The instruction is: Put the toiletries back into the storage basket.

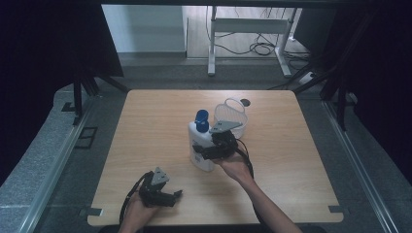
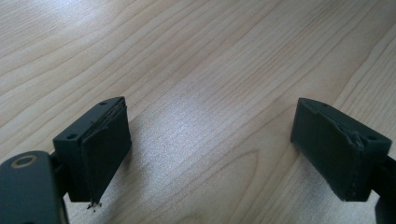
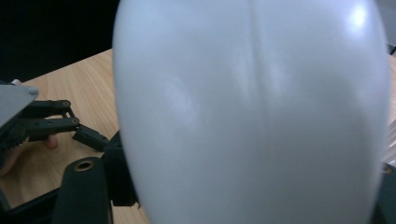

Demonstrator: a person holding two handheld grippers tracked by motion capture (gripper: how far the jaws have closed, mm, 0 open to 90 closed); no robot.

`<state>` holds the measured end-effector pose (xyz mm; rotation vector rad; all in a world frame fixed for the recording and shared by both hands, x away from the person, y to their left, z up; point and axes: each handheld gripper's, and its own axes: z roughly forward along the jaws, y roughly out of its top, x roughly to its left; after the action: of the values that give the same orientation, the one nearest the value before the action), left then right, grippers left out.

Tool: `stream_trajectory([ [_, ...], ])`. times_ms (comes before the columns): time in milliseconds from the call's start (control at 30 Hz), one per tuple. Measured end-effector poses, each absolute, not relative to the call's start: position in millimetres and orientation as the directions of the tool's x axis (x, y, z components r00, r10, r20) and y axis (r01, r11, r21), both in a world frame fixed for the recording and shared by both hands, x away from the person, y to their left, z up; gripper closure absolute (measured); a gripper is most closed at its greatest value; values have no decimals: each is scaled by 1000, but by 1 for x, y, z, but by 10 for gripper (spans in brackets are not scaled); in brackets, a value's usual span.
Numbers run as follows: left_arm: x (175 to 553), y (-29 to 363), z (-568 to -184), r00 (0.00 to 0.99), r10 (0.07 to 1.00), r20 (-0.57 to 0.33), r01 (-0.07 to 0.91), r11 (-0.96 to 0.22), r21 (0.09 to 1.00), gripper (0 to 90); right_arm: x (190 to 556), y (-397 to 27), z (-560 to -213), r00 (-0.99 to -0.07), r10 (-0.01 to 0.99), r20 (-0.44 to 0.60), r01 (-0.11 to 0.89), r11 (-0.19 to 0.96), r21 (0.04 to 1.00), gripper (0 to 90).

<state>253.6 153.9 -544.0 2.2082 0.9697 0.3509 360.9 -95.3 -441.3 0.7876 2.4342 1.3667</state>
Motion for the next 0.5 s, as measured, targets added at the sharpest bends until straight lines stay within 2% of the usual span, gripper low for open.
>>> stream_trajectory([
  [67, 254, 154, -544, 685, 728, -28, 542, -483, 687, 114, 361, -96, -441, -822, 568, 49, 338, 416, 844, 348],
  [333, 254, 154, -544, 684, 729, -27, 542, -483, 688, 114, 360, -96, -437, -817, 576, 21, 332, 442, 833, 368],
  [500, 254, 154, -544, 685, 728, -27, 541, -483, 688, 114, 363, -100, -434, -819, 569, 70, 362, 418, 833, 372],
])
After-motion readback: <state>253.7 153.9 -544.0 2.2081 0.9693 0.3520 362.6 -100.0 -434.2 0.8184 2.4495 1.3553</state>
